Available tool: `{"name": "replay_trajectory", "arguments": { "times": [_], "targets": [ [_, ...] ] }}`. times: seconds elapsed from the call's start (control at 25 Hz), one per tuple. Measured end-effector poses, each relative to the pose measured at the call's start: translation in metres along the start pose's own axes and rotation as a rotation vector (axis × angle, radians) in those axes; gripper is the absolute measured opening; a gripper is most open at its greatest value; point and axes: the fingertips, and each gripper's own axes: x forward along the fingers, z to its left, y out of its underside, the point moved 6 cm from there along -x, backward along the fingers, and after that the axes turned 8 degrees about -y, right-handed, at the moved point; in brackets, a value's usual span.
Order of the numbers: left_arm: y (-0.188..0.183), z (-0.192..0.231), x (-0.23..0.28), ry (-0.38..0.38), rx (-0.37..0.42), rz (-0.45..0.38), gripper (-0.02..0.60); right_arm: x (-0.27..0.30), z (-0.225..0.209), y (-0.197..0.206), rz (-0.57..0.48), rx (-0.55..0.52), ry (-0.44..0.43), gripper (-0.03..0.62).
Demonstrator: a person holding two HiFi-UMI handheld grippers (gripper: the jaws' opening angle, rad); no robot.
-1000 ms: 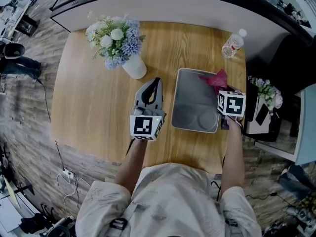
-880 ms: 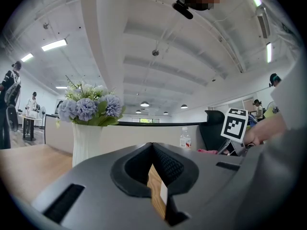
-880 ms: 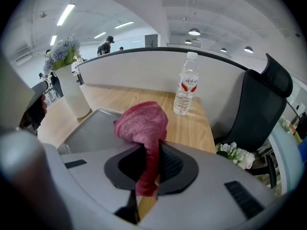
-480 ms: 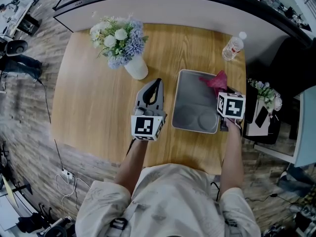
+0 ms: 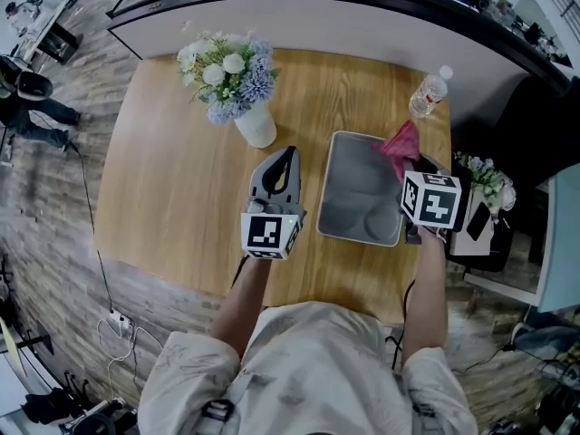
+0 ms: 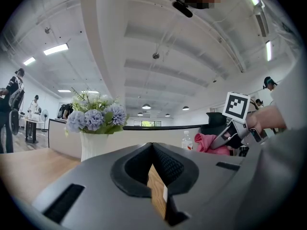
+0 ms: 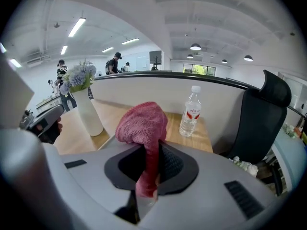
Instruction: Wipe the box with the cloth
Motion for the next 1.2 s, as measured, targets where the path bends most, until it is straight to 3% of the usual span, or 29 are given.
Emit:
{"name": "replay_trajectory", "arguments": {
  "times": [0.52, 0.96, 1.2],
  "targets": [
    [-0.012, 0.017, -0.015, -0.048, 0.018, -0.018, 0.009, -0.004, 0.054, -0.019, -0.05, -0.028, -0.142, 0.063],
    [-0.008, 0.021, -0.017, -0.057, 0.026, 0.0, 0.009, 0.023, 0.104, 0.001, 0.037, -0.051, -0.286, 0.063],
    [-0.001, 0.021, -0.013, -0.059, 0.024, 0.021, 0.009, 0.05, 0.124, 0.03, 0.137, -0.073, -0.323, 0.063]
  ]
}}
